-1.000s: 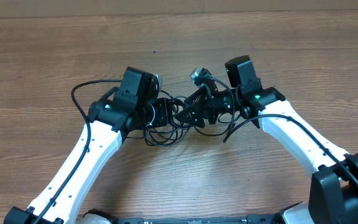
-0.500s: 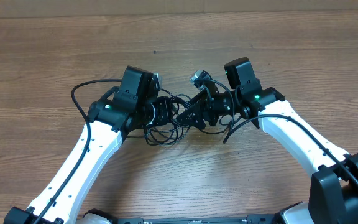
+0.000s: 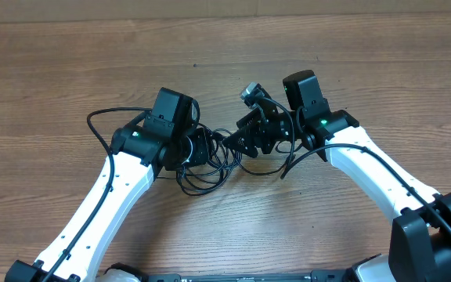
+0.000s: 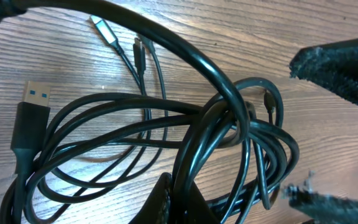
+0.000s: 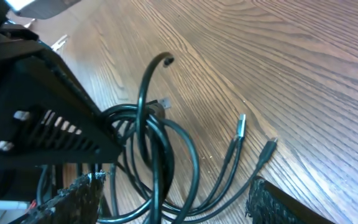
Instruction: Untangle cables
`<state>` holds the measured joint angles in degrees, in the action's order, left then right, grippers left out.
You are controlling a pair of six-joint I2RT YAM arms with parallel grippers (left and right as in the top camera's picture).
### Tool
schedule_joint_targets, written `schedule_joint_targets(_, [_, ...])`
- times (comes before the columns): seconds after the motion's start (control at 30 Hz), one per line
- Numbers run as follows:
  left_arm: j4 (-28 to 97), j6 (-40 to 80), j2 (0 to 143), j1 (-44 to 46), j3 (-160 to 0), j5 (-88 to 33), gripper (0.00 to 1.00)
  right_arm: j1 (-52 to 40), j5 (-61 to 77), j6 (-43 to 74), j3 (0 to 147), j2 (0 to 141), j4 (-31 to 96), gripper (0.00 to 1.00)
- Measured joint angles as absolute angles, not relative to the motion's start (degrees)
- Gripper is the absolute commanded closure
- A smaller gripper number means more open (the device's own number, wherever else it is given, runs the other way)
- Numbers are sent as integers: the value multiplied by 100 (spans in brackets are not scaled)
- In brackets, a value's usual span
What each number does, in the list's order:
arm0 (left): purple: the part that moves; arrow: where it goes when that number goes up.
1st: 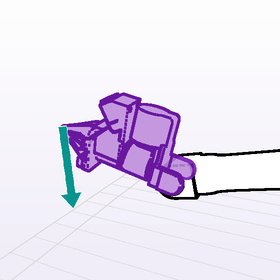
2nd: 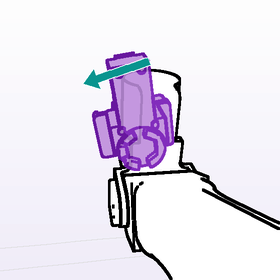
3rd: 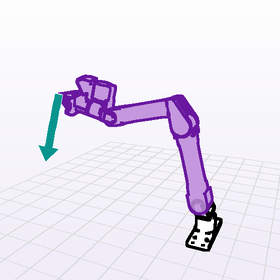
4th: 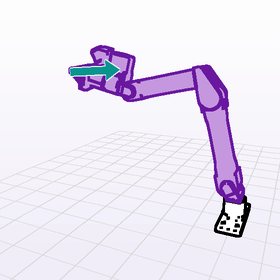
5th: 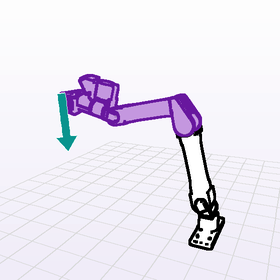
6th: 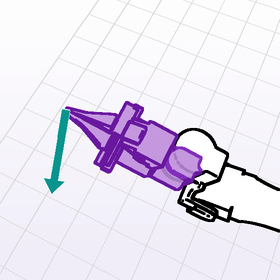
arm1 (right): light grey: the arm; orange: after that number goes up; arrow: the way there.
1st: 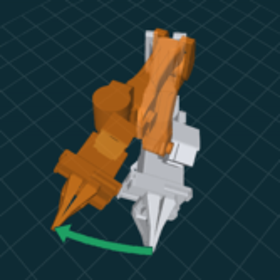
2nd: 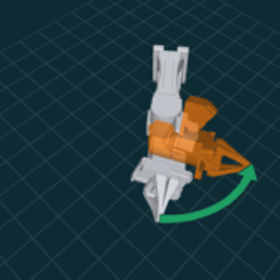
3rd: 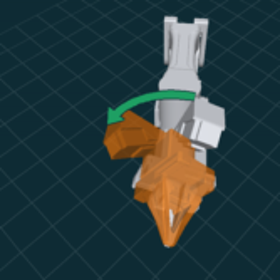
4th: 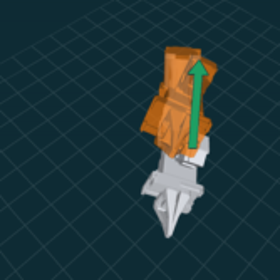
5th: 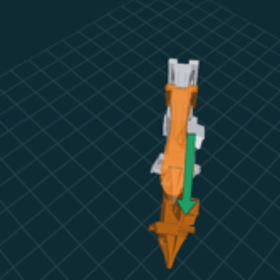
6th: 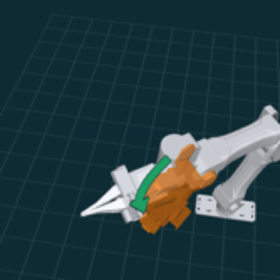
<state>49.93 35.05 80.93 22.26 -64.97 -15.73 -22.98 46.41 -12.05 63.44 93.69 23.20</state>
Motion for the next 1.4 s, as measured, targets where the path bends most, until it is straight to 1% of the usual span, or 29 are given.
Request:
schedule_joint_targets(0.37, [4967,3656,8093,2226,-6497,-1555,96,-2298,5262,-1201,6344,9369,2359,28])
schedule_joint_targets(0.63, [4748,3780,8093,2226,-6497,-1516,96,-2298,5315,-1205,6344,9369,2661,28])
schedule_joint_targets(1.07, [4674,3889,8093,2226,-6497,-1514,96,-2401,5308,-1203,6344,9369,2665,30])
schedule_joint_targets(1.1, [4672,3889,8093,2226,-6497,-1514,96,-2423,5310,-1205,6344,9369,2668,32])
schedule_joint_targets(1.23, [4672,3892,8093,2226,-6497,-1514,96,-2491,5310,-1201,6344,9369,2672,45])
schedule_joint_targets(1.33, [4672,3892,8093,2226,-6497,-1514,96,-2491,5301,-1194,6344,9369,2692,62])
schedule_joint_targets(1.37, [4672,3892,8093,2224,-6497,-1514,96,-2491,5293,-1219,6344,9369,2698,73])
schedule_joint_targets(1.4, [4672,3894,8093,2224,-6497,-1511,96,-2491,5293,-1219,6344,9369,2703,77])
